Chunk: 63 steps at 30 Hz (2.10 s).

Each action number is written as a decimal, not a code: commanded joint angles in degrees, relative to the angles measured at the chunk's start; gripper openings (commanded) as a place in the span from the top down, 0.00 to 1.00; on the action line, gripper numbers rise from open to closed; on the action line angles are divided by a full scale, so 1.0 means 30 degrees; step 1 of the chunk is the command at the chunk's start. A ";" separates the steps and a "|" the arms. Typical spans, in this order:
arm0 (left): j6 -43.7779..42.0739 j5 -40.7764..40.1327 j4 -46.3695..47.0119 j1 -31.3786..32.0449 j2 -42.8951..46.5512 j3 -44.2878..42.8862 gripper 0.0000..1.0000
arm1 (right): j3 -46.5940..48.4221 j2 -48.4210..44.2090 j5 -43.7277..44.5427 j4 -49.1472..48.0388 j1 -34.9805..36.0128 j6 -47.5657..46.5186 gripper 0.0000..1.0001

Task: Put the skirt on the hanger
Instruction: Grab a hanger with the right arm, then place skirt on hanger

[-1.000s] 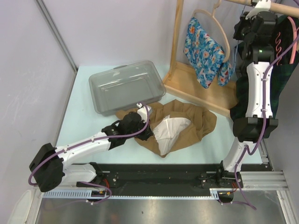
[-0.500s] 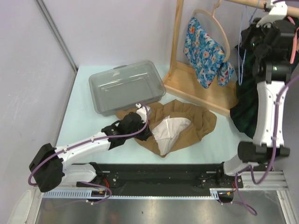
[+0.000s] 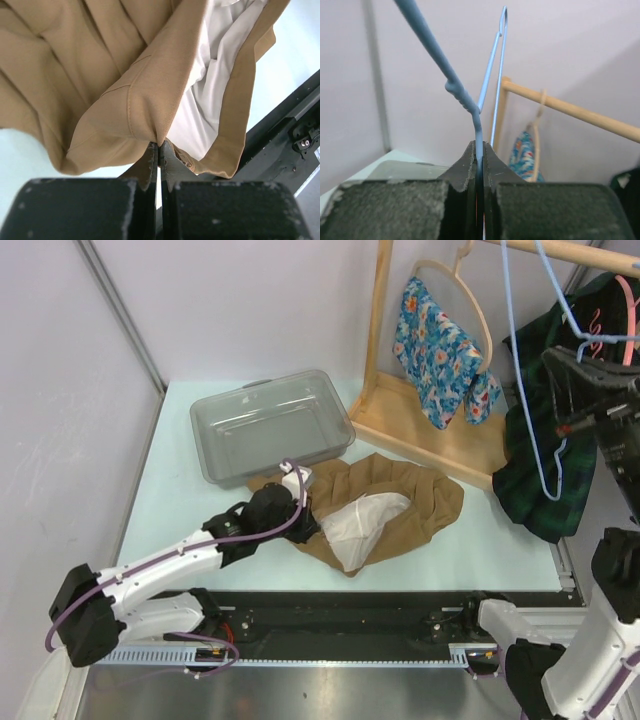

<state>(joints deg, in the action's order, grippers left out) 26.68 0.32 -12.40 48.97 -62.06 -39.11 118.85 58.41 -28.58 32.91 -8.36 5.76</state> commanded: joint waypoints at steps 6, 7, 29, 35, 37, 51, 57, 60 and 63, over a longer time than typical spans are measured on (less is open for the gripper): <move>0.0892 -0.1394 -0.1022 -0.0122 0.2317 0.1347 0.99 | -0.4216 -0.0660 -0.7985 -0.2144 0.0266 0.3909 1.00; 0.1038 -0.1424 -0.1051 -0.0122 0.2434 0.1638 1.00 | -0.4892 -0.1010 -0.8400 -0.2266 0.0441 0.4055 1.00; 0.1129 -0.1716 -0.1490 -0.1000 0.0683 -0.0202 1.00 | -1.4564 -0.4264 0.0878 0.5968 1.0990 -0.2067 1.00; 0.0074 -0.1044 -0.1023 -0.1879 -0.1660 -0.2077 1.00 | -1.6760 -0.5291 0.0886 0.4735 1.0990 -0.1159 1.00; -0.0132 -0.1043 -0.0875 -0.2026 -0.2249 -0.2430 1.00 | -1.7144 -0.5407 0.0679 0.4764 1.0990 -0.1042 1.00; -0.0454 -0.0662 -0.1167 -0.2115 -0.1400 -0.1252 0.80 | -1.9574 -0.7166 -0.0581 0.5613 1.1253 0.0452 1.00; -0.0981 -0.1336 -0.2835 -0.2115 -0.1463 -0.3863 0.18 | -2.0045 -0.7546 0.0879 0.5321 1.1312 0.0921 1.00; -0.1450 -0.0987 -0.3950 -0.2085 -0.0409 -0.5299 0.16 | -2.0074 -0.7693 0.2137 0.5291 1.1312 0.1623 1.00; -0.1539 0.0531 -0.4303 -0.2056 0.0033 -0.6413 0.18 | -2.0250 -0.7955 0.2932 0.5291 1.1312 0.2210 1.00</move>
<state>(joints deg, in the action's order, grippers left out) 23.86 -2.39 -23.00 42.98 -65.41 -52.60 58.37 36.12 -24.62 50.39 25.30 9.17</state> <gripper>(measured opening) 0.836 0.036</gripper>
